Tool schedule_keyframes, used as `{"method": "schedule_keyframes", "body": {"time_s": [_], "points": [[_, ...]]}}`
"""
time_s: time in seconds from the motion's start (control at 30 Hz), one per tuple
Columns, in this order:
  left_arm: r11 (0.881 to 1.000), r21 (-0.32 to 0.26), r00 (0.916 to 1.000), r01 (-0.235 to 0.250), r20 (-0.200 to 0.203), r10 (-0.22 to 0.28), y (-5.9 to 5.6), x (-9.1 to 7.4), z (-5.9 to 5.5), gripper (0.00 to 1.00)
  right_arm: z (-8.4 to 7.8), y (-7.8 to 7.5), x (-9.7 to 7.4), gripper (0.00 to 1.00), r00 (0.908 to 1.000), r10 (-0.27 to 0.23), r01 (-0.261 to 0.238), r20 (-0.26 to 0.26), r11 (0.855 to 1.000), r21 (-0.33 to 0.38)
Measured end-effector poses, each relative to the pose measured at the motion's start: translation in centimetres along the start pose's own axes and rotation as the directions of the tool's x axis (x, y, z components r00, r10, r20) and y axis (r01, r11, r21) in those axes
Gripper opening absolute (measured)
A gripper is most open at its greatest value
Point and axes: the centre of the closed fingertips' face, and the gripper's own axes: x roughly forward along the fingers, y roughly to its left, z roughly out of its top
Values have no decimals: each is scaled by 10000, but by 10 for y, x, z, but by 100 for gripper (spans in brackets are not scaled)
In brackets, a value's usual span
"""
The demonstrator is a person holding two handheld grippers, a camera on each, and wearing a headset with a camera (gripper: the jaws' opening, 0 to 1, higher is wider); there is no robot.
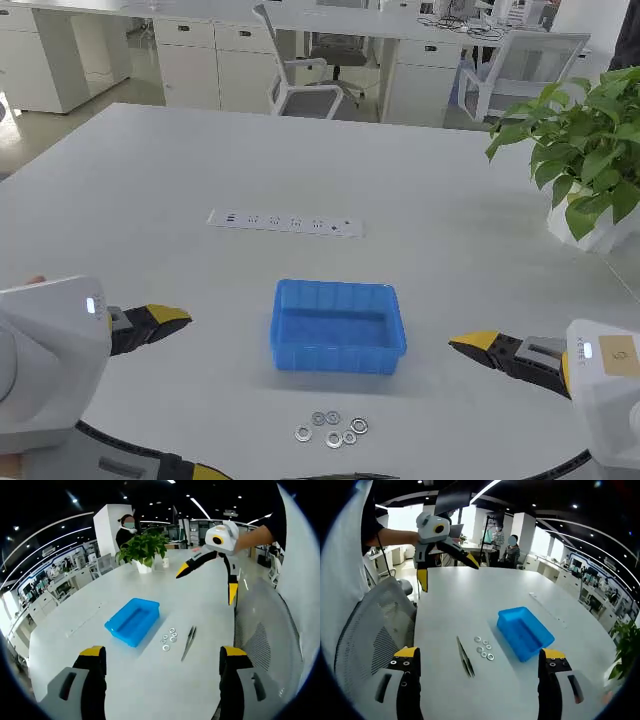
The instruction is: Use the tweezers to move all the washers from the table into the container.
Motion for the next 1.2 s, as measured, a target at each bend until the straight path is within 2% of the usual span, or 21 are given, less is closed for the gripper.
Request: {"method": "schedule_keyframes", "body": {"time_s": [0.23, 0.8, 1.2], "points": [[10000, 37, 9999, -88, 94, 88, 5, -2, 2, 99, 1, -2, -3, 97, 9998, -167, 167, 78, 9998, 97], [9998, 154, 9999, -92, 96, 90, 2, -4, 6, 99, 0, 0, -6, 97, 9995, -287, 287, -116, 9996, -6], [9998, 170, 10000, -72, 22, 72, 5, -4, 2, 99, -3, -1, -6, 97, 9992, -292, 290, -288, 9995, -83]]}}
